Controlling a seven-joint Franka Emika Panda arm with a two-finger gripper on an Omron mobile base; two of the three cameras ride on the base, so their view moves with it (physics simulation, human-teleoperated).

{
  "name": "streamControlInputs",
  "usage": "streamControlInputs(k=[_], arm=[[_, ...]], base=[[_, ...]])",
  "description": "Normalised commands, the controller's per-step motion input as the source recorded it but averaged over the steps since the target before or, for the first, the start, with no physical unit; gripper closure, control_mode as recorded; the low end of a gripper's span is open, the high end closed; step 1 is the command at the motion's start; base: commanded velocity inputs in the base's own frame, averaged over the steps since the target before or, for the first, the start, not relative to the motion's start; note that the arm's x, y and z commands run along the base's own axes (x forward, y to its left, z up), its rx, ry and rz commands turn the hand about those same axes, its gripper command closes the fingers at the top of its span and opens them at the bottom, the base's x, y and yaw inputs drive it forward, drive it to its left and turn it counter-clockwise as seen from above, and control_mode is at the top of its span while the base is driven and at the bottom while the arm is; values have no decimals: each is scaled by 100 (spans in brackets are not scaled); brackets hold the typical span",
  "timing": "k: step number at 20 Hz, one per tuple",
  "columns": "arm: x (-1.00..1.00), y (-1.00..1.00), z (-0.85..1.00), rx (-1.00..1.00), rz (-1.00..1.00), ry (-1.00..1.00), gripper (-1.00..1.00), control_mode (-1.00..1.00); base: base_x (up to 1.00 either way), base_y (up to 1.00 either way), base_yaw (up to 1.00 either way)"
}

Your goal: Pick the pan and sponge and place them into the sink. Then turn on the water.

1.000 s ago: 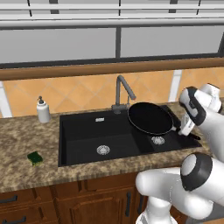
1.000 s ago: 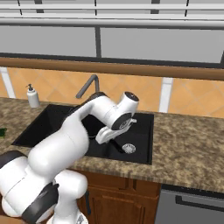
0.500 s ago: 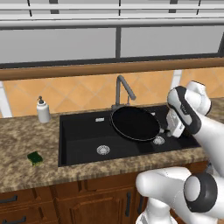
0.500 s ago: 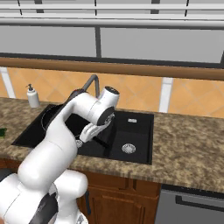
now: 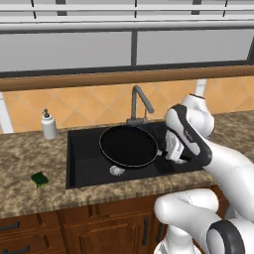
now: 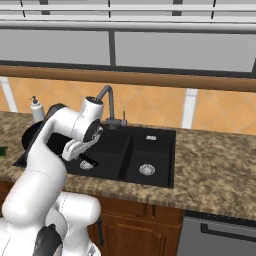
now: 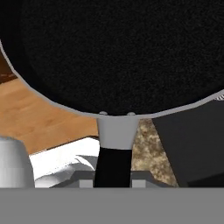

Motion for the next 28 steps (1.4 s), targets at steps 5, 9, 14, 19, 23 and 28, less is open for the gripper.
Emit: streamControlInputs(k=[5,9,14,19,23,28], arm=[[0,100,-2,-9,-19,0,100,-100],[3,97,0,-4,-21,0,100,-100],[23,80,-4,0,-24,0,100,-100],[28,33,-4,2,-15,0,100,-100],[2,0,0,0,0,1,100,-100],[29,0,-5,1,-6,1,100,-100]], base=[[0,0,0],[0,0,0],[0,0,0],[0,0,0],[0,0,0],[0,0,0]])
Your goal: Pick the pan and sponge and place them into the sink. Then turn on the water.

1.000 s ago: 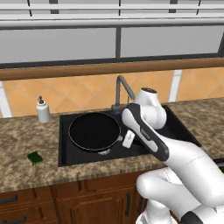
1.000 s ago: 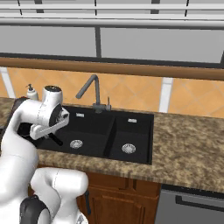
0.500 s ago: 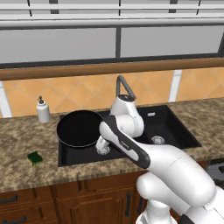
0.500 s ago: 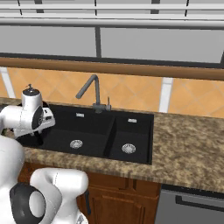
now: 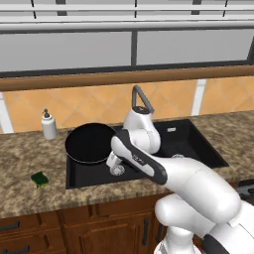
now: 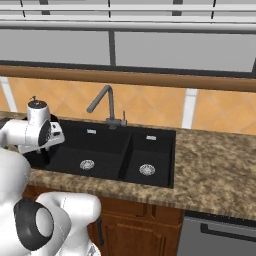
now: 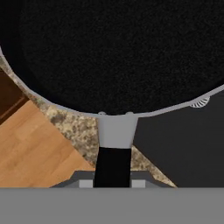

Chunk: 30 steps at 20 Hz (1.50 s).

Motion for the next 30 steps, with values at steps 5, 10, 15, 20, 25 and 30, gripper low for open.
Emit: streamControlInputs(k=[5,10,15,20,25,30], arm=[[45,26,-17,1,-25,0,100,-100],[24,36,-8,0,-34,2,100,-100],[6,31,0,1,-36,1,100,-100],[0,25,0,3,-39,1,100,-100],[4,10,0,3,-40,7,100,-100],[11,12,0,6,-35,11,100,-100]], base=[[0,0,0],[0,0,0],[0,0,0],[0,0,0],[0,0,0],[0,0,0]])
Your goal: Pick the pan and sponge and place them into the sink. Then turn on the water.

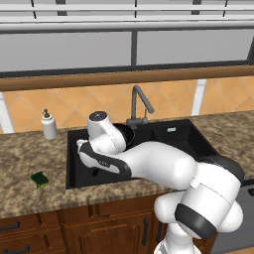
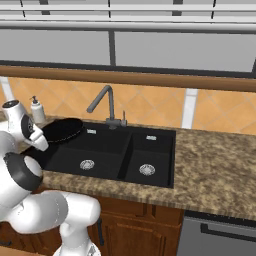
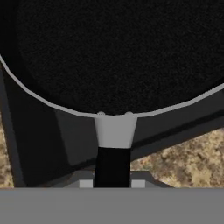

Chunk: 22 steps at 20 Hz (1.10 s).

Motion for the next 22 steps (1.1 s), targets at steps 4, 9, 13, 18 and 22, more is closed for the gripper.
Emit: streamControlInputs(k=[4,9,13,18,22], arm=[[11,5,0,6,-33,3,100,-100],[6,4,0,1,-34,9,100,-100],[14,1,0,0,-32,9,100,-100],[26,0,-8,0,-23,3,100,-100],[29,0,-21,0,-23,2,100,-100]], base=[[0,0,0],[0,0,0],[0,0,0],[0,0,0],[0,0,0]])
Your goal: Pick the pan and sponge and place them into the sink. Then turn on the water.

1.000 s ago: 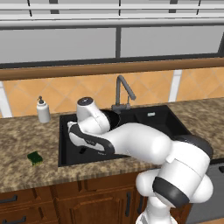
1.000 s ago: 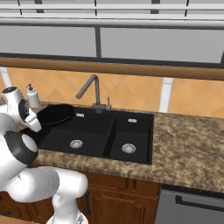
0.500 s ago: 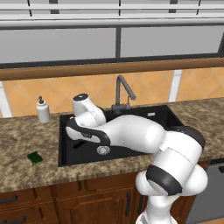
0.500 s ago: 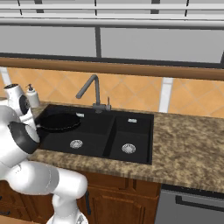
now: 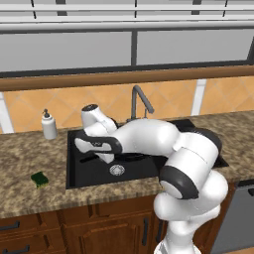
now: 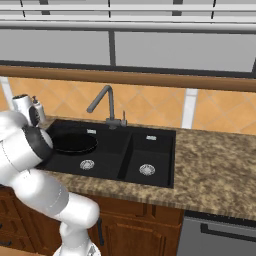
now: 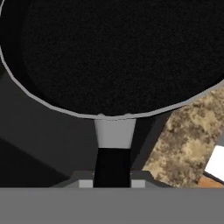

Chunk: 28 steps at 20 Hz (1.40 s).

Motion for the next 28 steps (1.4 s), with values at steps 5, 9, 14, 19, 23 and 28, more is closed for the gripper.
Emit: streamControlInputs(k=[5,9,14,19,23,28], arm=[[33,0,-29,0,-23,3,100,-100],[40,0,-32,0,-20,5,100,-100],[41,-2,-33,1,-16,1,100,-100],[42,-6,-35,2,-14,0,100,-100],[43,-6,-40,1,-13,0,100,-100],[39,-1,-45,0,-13,0,100,-100]], base=[[0,0,0],[0,0,0],[0,0,0],[0,0,0],[0,0,0],[0,0,0]])
